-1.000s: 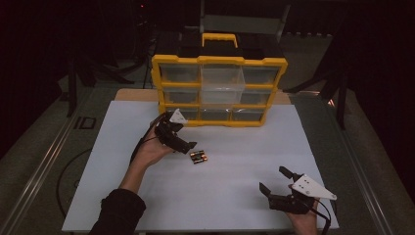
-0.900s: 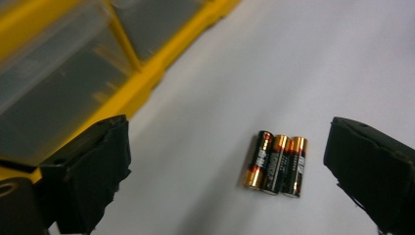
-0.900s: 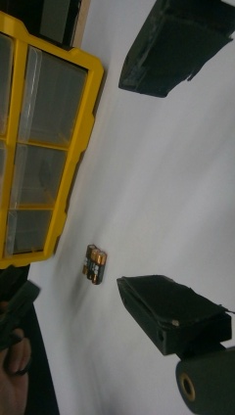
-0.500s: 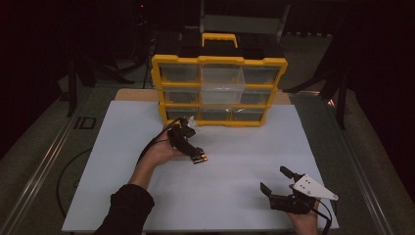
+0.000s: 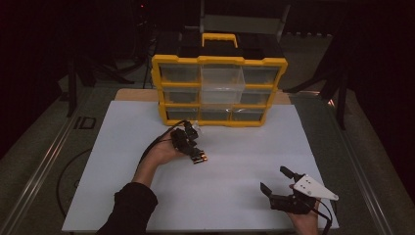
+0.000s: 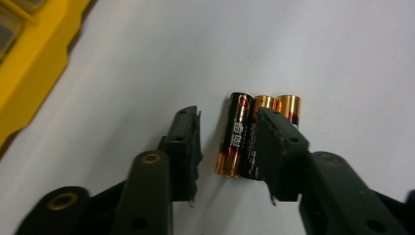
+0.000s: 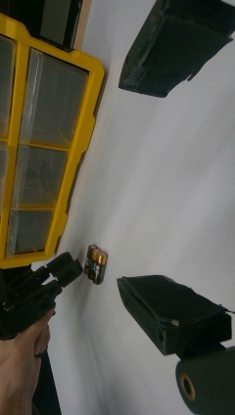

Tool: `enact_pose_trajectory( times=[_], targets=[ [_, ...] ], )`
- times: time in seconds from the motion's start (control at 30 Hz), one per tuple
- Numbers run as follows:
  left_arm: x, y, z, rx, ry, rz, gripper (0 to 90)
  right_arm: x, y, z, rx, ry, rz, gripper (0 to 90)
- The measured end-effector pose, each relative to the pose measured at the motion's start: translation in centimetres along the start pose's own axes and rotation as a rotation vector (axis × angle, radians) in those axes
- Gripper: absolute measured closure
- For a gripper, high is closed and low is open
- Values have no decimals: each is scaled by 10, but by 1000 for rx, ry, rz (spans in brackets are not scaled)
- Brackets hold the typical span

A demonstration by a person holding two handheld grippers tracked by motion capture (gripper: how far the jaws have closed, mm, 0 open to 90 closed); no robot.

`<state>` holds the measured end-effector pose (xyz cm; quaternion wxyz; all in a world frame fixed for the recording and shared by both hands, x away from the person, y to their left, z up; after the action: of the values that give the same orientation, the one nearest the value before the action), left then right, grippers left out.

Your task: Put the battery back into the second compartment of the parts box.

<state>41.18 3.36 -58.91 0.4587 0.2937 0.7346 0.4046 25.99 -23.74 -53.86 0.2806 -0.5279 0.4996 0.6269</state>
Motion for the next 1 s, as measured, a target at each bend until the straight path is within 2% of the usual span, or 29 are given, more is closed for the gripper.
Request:
enact_pose_trajectory(
  times=[0.2,0.3,0.47,0.57,1.0],
  targets=[
    [1,-7,1,16,13,7,713,0,0,-1,1,-4,-1,83],
    [0,-12,2,12,17,9,705,0,0,0,-2,-4,-3,82],
    [4,-20,4,1,20,41,720,-1,0,-1,0,-9,-3,82],
    [5,-20,5,11,21,28,772,-1,0,-1,-1,-10,-4,83],
    [5,-19,4,11,22,19,779,0,-1,0,-7,-12,0,82]
  ],
)
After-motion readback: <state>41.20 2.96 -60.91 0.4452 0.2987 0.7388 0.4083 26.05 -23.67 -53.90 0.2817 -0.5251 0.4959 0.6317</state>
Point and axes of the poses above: each handheld gripper's, and its own axes: y roughly backward along the jaws, x roughly out of its underside, z roughly to its left, the point moved 8 cm from there along -y, roughly forward along the jaws, and after that the axes turned 15 degrees about x, right-handed, at the moved point
